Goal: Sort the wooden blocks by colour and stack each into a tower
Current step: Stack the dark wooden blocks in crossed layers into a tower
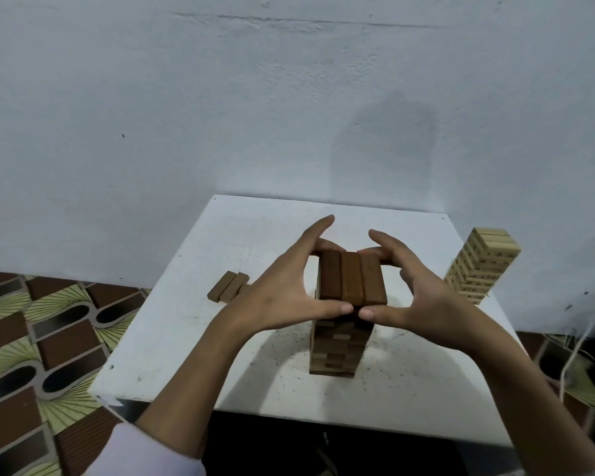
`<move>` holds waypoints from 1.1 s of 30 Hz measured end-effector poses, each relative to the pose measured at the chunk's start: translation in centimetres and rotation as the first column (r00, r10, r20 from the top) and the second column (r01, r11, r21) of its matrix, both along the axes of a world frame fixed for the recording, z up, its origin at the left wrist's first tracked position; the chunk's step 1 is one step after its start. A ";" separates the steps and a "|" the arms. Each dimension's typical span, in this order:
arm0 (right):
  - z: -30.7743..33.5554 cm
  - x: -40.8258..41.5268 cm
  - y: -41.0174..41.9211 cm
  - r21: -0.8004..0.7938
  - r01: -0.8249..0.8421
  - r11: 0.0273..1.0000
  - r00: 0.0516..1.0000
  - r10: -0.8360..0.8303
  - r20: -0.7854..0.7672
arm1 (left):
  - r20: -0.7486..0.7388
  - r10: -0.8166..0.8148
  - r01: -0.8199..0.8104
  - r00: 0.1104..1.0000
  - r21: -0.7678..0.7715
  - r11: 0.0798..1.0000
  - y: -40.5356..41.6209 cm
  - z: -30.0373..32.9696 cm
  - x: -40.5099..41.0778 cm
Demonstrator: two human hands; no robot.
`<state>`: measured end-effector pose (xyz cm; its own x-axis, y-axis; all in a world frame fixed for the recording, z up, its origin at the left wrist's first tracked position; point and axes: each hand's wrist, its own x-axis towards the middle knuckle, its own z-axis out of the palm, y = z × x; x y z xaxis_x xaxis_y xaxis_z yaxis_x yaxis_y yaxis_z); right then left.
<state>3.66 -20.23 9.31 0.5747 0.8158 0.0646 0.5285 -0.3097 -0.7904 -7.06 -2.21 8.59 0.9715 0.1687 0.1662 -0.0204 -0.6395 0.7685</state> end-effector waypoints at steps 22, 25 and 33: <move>-0.9 0.8 0.7 0.087 -0.009 0.996 0.995 0.018 -0.094 | 0.072 -0.009 0.021 0.997 -0.165 0.986 0.2 -1.6 1.1; -1.1 0.9 0.8 0.091 -0.006 0.996 0.995 0.015 -0.100 | 0.068 0.002 0.009 0.998 -0.163 0.987 0.2 -1.7 1.1; -1.2 0.7 0.7 0.104 -0.006 0.995 0.992 0.019 -0.122 | 0.063 0.011 0.004 0.998 -0.233 0.973 -0.1 -1.7 1.0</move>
